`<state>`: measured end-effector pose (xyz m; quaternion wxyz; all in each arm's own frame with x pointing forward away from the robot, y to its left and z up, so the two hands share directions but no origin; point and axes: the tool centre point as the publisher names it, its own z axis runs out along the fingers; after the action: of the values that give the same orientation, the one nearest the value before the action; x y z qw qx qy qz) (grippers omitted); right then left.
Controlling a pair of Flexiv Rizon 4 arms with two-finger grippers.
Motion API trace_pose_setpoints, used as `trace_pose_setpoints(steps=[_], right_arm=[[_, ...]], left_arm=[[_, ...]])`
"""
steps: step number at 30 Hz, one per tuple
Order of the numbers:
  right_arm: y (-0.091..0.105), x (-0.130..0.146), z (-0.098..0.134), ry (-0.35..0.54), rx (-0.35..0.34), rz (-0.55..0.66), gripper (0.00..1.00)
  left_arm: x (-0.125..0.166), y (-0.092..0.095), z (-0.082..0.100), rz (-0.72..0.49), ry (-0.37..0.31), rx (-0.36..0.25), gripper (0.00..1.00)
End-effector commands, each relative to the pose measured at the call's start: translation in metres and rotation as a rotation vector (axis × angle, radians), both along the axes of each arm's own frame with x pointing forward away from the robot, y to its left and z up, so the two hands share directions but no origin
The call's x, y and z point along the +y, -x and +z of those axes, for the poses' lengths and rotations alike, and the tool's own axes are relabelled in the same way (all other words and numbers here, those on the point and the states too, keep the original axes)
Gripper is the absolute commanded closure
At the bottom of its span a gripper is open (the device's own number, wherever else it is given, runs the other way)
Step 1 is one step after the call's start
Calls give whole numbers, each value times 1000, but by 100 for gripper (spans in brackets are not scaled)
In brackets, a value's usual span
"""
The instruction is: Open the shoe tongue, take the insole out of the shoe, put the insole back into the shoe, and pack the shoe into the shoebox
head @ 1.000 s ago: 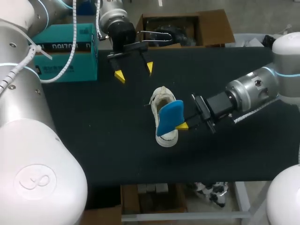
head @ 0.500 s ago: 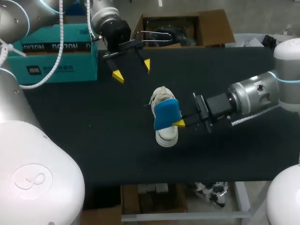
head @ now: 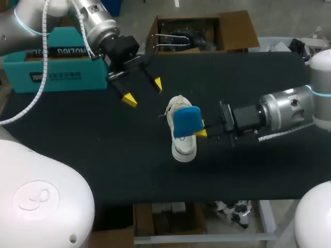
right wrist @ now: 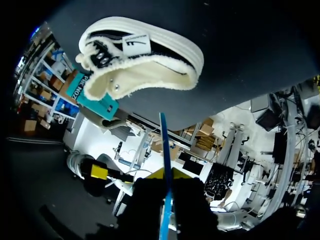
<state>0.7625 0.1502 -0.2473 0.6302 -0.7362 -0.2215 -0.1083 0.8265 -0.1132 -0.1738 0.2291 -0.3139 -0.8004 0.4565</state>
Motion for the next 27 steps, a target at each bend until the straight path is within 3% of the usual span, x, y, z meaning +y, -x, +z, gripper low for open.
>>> trace_pose_setpoints(steps=[1,13,21,27], right_arm=[[-1,2,-9,-14,2,-22,100],[-7,4,-17,-21,-5,-152,100],[-10,9,-17,-31,-20,-163,100],[-13,14,-17,-42,-15,-166,100]], left_arm=[[-4,13,0,294,46,-188,0],[-17,37,-49,592,238,-295,0],[-32,33,-71,705,234,-356,0],[-50,26,-76,719,224,-381,1]])
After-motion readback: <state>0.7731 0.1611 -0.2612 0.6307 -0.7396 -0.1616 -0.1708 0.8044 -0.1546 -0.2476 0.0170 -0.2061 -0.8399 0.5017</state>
